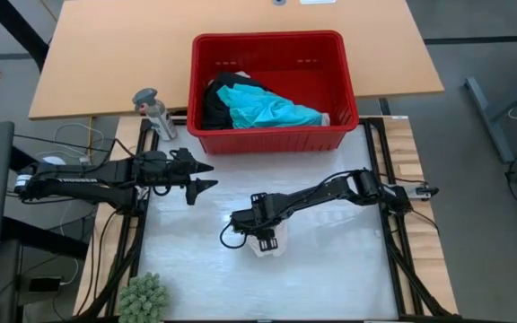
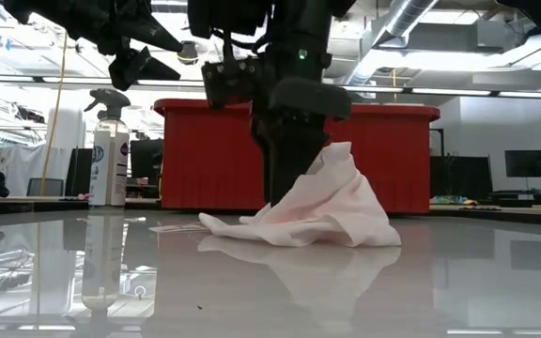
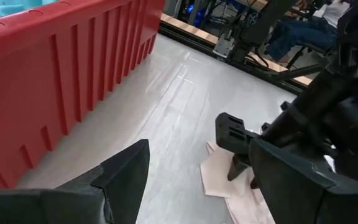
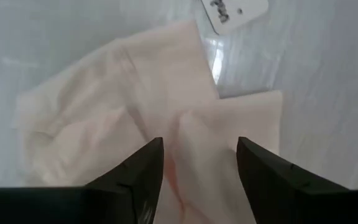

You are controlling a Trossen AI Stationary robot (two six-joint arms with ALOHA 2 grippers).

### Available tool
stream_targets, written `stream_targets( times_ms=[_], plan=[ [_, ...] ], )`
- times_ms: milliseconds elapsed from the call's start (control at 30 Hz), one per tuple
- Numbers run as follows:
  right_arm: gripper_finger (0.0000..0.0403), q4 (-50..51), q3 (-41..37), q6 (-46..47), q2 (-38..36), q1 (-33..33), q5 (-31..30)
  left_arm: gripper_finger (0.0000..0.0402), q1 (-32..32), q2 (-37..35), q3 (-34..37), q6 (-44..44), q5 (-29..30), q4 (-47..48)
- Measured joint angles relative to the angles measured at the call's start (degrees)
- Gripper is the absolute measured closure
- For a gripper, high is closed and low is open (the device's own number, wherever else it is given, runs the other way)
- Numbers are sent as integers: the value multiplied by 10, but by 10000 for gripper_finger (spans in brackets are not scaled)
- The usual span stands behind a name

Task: Fold Laundry from Bin
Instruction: Fold the white underwear

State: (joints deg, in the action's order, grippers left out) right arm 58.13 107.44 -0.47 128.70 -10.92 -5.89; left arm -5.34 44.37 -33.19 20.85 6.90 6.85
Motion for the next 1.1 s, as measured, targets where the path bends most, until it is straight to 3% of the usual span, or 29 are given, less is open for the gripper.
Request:
stream_targets(
  times_ms=[167,400,533,733,967,1100],
  plan=[
    [234,1,0,5,0,3,0,136,0,0,0,0,6,2],
    [382,18,0,40,0,13,-5,136,0,0,0,0,13,2],
    [386,25,12,64,0,17,-20,136,0,0,0,0,13,2],
    [386,106,114,106,-6,20,-48,136,0,0,0,-5,13,2],
    [386,255,170,262,-6,16,-149,136,2,0,0,-2,13,2],
    [386,320,171,336,-6,16,-159,136,12,9,0,-2,11,3]
  ],
)
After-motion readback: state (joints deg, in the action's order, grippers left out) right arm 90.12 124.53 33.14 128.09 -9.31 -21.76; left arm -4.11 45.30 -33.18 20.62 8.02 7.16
